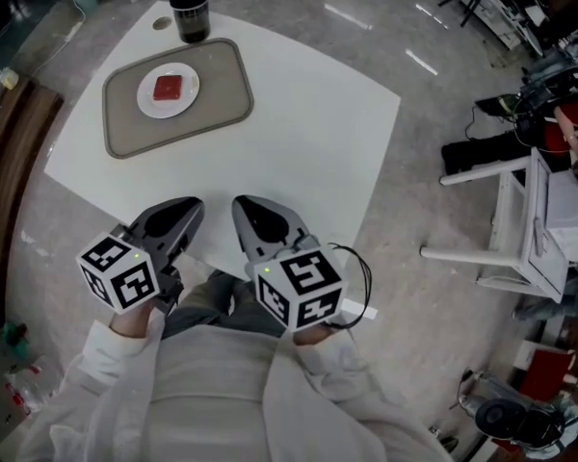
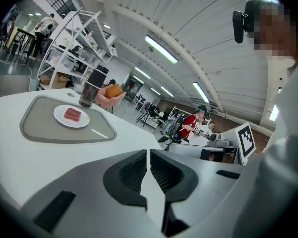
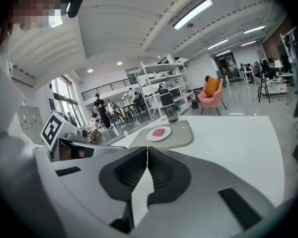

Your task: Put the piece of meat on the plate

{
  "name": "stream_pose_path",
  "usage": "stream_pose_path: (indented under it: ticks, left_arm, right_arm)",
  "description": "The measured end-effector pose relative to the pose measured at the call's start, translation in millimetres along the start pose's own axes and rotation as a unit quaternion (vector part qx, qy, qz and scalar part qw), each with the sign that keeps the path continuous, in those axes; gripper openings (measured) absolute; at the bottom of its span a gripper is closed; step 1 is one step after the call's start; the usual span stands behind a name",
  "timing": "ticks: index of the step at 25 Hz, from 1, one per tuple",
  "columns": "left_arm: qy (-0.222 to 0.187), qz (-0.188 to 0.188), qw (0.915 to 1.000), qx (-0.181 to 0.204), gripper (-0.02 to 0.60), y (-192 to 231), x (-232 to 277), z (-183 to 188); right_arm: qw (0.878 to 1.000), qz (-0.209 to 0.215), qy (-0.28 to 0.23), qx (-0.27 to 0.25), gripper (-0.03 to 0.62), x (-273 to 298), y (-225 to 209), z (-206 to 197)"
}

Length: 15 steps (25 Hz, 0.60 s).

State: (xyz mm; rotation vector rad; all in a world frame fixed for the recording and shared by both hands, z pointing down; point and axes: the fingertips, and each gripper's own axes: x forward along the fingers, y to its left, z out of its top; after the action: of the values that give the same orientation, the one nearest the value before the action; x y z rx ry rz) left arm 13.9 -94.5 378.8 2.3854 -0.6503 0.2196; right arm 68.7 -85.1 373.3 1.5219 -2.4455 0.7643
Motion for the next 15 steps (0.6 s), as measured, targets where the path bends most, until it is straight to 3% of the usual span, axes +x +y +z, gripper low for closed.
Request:
stream_pose_path:
  ticks: [15]
  left_arm:
    - [-0.029,0.003,0.9982,0.053,0.031,-22.4,-21.3,14.1]
  right_arm:
    - [0.999,0.019,-0.011,-0.043,0.015,-5.1,22.1,19.9]
